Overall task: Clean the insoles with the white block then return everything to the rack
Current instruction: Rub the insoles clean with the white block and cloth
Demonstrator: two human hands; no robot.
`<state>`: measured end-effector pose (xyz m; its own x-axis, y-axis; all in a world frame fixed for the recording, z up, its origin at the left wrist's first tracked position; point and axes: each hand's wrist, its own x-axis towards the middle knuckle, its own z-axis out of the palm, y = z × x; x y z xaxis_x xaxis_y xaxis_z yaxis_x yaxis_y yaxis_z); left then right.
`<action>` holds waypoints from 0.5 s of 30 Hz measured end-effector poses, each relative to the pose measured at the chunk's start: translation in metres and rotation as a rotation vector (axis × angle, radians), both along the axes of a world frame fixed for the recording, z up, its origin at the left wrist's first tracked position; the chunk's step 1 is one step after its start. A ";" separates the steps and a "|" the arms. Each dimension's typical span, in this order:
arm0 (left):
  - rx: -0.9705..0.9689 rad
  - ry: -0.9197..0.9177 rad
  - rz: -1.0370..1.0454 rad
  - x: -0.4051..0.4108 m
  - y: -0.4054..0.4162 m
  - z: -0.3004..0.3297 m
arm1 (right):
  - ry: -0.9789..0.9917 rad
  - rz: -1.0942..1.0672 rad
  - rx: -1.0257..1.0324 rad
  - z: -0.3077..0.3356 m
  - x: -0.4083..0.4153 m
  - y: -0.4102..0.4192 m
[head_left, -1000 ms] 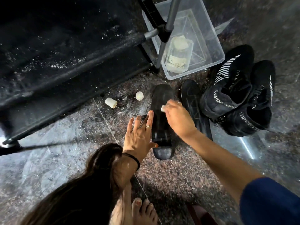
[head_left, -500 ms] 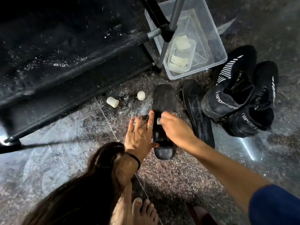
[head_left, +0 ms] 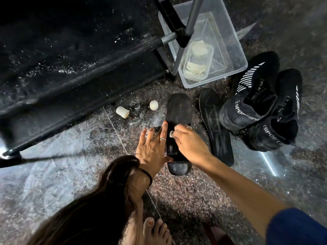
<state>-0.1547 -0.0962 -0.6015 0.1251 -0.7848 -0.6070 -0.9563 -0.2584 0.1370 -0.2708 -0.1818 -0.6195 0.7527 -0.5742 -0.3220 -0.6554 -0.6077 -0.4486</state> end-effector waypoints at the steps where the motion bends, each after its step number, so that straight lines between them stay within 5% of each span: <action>1: -0.002 -0.001 -0.002 0.000 0.000 0.000 | -0.008 -0.035 -0.020 -0.002 0.006 -0.008; 8: -0.034 0.013 0.021 0.003 0.001 -0.002 | 0.029 -0.433 -0.133 -0.001 0.053 -0.079; 15: -0.019 -0.013 -0.019 0.003 0.001 -0.002 | 0.026 0.067 -0.097 -0.003 0.025 -0.042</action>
